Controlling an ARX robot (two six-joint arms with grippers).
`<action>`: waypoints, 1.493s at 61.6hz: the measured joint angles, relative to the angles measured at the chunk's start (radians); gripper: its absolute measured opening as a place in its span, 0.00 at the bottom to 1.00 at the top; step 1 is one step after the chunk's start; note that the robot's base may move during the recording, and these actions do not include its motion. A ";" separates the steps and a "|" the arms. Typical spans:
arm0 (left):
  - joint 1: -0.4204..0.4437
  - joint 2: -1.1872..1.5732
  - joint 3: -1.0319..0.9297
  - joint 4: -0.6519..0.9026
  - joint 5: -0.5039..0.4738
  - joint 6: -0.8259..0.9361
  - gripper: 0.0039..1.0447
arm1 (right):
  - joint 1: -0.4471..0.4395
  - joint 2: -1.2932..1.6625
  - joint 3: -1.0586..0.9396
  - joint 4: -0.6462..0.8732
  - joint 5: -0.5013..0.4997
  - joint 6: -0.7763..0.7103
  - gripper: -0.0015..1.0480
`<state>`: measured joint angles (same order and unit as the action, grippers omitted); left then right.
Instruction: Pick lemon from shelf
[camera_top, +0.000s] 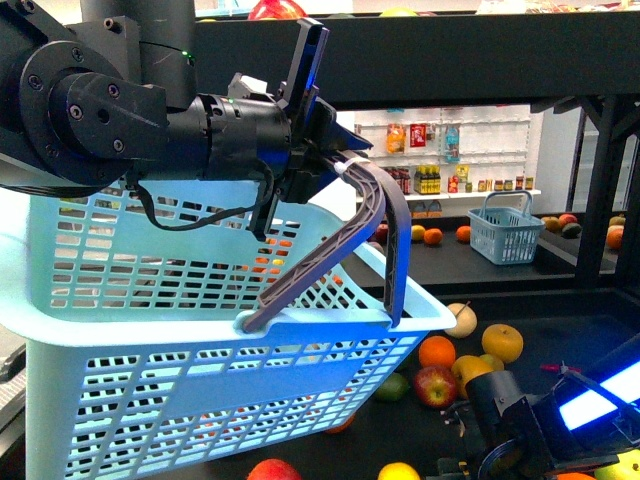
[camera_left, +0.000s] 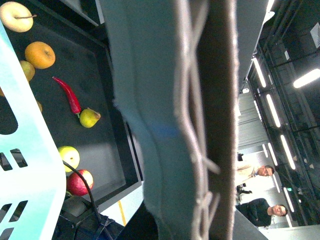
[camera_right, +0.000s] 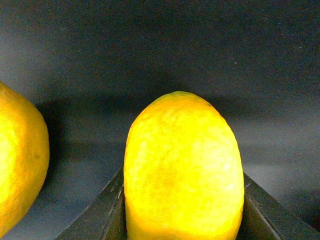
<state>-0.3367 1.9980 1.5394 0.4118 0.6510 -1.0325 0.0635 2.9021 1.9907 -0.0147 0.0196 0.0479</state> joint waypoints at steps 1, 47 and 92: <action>0.000 0.000 0.000 0.000 0.000 0.000 0.07 | -0.002 -0.008 -0.011 0.005 -0.003 0.000 0.43; -0.001 0.000 0.000 0.000 0.001 0.000 0.07 | -0.116 -1.006 -0.608 0.237 -0.513 0.200 0.43; 0.013 0.003 0.000 0.000 -0.023 0.025 0.07 | 0.112 -0.890 -0.595 0.239 -0.437 0.318 0.43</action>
<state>-0.3241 2.0010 1.5394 0.4118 0.6277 -1.0073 0.1753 2.0117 1.3956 0.2241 -0.4175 0.3660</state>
